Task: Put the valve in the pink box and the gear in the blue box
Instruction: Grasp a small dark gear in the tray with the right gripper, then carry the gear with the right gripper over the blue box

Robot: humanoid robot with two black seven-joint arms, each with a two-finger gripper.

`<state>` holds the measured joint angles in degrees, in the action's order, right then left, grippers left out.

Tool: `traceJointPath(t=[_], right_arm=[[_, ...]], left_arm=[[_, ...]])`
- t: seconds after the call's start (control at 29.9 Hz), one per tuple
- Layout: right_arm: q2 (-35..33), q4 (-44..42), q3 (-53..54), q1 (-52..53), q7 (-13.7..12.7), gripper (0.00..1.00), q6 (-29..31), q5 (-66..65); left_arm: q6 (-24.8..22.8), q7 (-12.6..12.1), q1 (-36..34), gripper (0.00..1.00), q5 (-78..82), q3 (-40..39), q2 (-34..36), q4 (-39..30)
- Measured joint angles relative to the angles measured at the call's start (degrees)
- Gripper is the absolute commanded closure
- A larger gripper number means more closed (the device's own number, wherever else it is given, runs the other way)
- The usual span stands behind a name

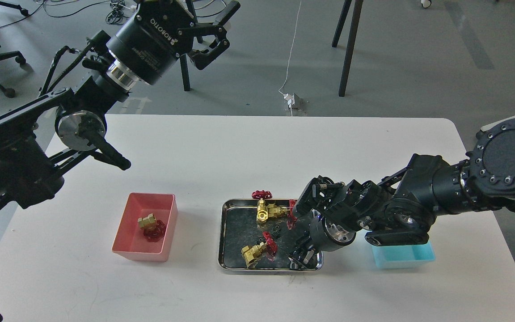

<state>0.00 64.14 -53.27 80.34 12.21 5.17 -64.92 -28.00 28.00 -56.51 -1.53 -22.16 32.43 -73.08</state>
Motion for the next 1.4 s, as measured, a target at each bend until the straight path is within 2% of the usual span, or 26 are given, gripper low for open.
traceJointPath(t=[0.27, 0.84, 0.97, 1.24, 1.34, 1.4], right_arm=[[0.0, 0.13, 0.02, 0.11, 0.02, 0.83, 0.0, 0.17], [-1.03, 3.53, 2.2, 5.08, 0.28, 0.83, -0.25, 0.97], [-10.12, 7.69, 3.49, 9.06, 0.26, 0.83, -0.12, 1.69], [-35.93, 17.25, 3.02, 11.13, 0.09, 0.83, 0.59, 0.75], [-41.08, 18.74, 3.37, 8.64, 0.09, 0.82, 0.55, -0.24], [-42.95, 19.0, 4.23, 6.84, 0.09, 0.75, 0.28, -0.51]], left_arm=[[0.0, 0.0, 0.33, 0.01, 0.12, -0.07, -0.54, 0.56], [0.0, 0.0, 0.38, 0.01, 0.12, -0.1, -1.25, 0.58], [0.0, 0.0, 0.38, 0.01, 0.12, -0.15, -1.98, 0.57], [0.0, 0.0, 0.5, 0.01, 0.18, -0.13, -3.53, 0.65], [0.0, 0.0, 0.67, 0.01, 0.7, -0.04, -4.28, 0.66], [0.0, 0.0, 0.74, 0.01, 1.74, -0.04, -4.72, 0.66]])
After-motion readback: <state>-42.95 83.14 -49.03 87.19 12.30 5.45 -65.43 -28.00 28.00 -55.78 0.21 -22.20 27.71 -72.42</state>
